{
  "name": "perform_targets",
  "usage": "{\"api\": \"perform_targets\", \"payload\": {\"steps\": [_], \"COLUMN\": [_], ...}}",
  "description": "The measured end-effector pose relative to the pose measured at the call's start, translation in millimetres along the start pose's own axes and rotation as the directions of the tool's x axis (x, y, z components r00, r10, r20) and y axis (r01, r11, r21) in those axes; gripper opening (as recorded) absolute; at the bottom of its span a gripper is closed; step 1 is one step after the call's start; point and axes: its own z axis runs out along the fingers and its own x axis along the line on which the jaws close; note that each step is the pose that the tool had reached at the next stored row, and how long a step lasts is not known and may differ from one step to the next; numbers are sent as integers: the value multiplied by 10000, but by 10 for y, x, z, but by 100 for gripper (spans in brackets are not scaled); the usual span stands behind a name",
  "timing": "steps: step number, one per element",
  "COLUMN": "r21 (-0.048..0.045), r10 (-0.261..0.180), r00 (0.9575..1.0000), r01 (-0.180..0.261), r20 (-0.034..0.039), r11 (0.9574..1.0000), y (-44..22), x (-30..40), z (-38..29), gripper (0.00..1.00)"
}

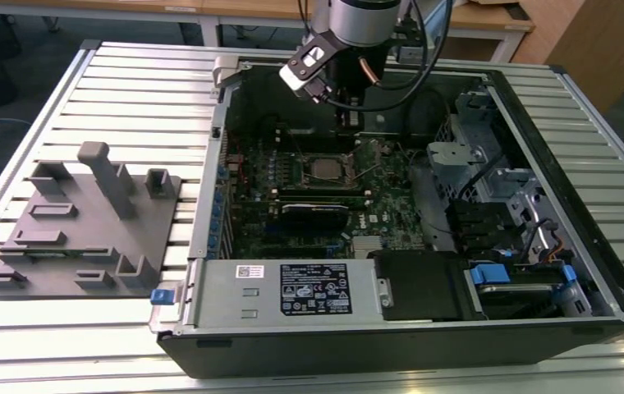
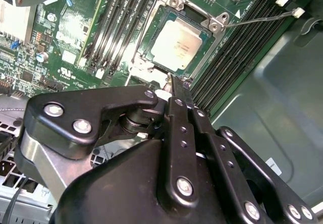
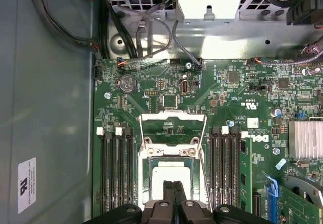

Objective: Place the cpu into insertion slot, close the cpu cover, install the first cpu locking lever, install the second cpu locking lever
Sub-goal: 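Close the cpu cover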

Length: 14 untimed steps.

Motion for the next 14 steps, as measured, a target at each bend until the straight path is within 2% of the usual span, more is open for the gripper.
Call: {"api": "perform_targets", "payload": {"steps": [14], "r21": [0], "r10": [0], "r00": [10000], "r01": [0], "r20": [0], "r11": [10000], "y": [24], "x": [2], "z": [2], "gripper": [10]}}
